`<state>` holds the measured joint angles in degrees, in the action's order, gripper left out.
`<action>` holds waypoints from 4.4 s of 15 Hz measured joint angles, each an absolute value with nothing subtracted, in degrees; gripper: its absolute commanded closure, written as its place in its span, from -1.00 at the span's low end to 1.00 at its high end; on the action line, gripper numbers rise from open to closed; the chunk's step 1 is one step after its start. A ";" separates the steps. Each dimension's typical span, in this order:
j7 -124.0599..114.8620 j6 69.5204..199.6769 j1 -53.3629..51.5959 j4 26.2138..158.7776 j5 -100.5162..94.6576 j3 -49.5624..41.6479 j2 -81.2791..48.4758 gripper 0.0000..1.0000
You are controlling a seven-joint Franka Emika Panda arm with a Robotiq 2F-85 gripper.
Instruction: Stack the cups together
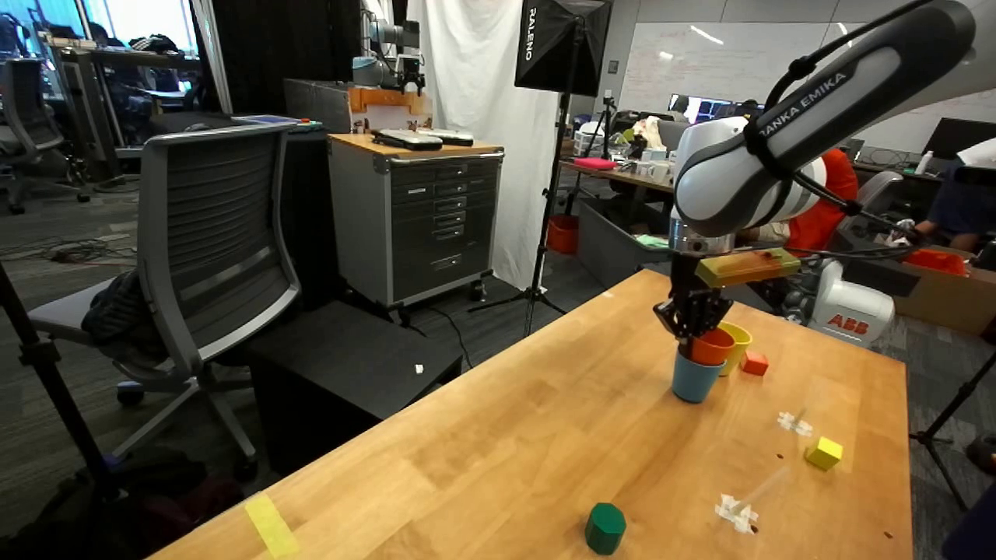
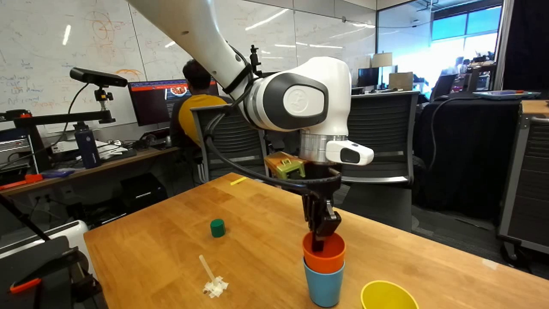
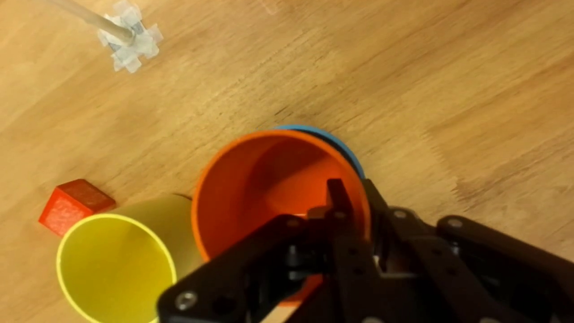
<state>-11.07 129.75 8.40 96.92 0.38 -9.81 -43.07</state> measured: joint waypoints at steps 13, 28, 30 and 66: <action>-11.07 132.39 8.40 96.93 0.38 -9.81 -43.84 -1.00; -11.06 133.08 8.38 97.16 0.29 -9.81 -45.53 -0.05; -11.07 133.08 8.38 97.16 0.29 -9.81 -45.61 0.23; -8.43 128.64 11.42 96.90 0.32 -10.54 -33.98 0.96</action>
<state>-8.43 128.64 11.42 96.90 0.32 -10.54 -33.98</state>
